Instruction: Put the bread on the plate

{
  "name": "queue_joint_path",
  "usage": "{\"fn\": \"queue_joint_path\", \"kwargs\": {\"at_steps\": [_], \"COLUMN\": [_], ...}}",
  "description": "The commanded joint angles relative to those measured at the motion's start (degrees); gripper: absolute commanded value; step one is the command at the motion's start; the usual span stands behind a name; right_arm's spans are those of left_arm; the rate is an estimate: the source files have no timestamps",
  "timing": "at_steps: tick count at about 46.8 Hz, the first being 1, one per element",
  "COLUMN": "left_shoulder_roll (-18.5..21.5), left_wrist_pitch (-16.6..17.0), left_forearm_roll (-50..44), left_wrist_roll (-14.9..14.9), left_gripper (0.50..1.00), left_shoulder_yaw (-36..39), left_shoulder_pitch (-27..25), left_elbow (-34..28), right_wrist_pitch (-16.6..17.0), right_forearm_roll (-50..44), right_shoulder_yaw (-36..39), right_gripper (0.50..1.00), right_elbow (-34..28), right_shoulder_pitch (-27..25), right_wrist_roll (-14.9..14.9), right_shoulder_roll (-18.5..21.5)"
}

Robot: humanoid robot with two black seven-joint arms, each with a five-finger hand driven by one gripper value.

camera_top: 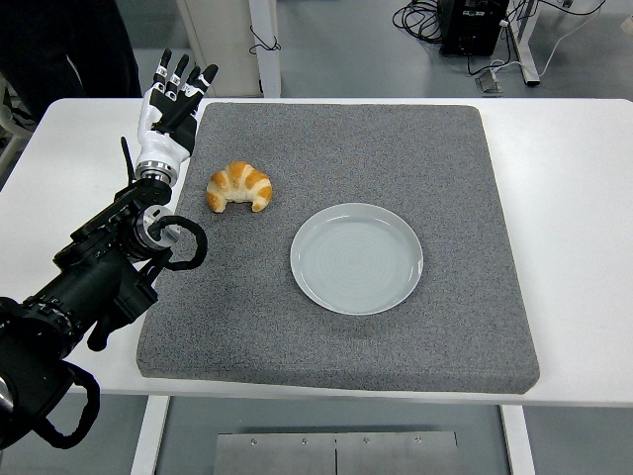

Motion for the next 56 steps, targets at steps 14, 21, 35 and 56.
{"fn": "queue_joint_path", "kwargs": {"at_steps": [14,21,35,56], "left_shoulder_roll": [0.0,0.0,0.7,6.2], "left_wrist_pitch": [-0.1,0.0,0.0,1.9], "left_forearm_roll": [0.0,0.3,0.4,0.7], "left_wrist_roll": [-0.2,-0.1,1.3,5.5], "left_gripper": [0.971,0.971,0.971,0.971], "left_shoulder_yaw": [0.0,0.1,5.7,12.1], "left_shoulder_pitch": [0.0,-0.1,-0.4,-1.2], "left_elbow": [0.0,-0.1,-1.2,-8.2], "right_wrist_pitch": [0.0,0.0,0.0,0.0], "right_forearm_roll": [0.0,0.0,0.0,0.0], "right_shoulder_yaw": [0.0,0.0,0.0,0.0], "right_gripper": [1.000,1.000,1.000,1.000], "right_elbow": [0.0,0.0,0.0,0.0], "right_shoulder_pitch": [0.0,0.0,0.0,0.0], "right_wrist_roll": [0.0,0.0,0.0,0.0], "right_shoulder_roll": [0.0,0.0,0.0,0.0]}}
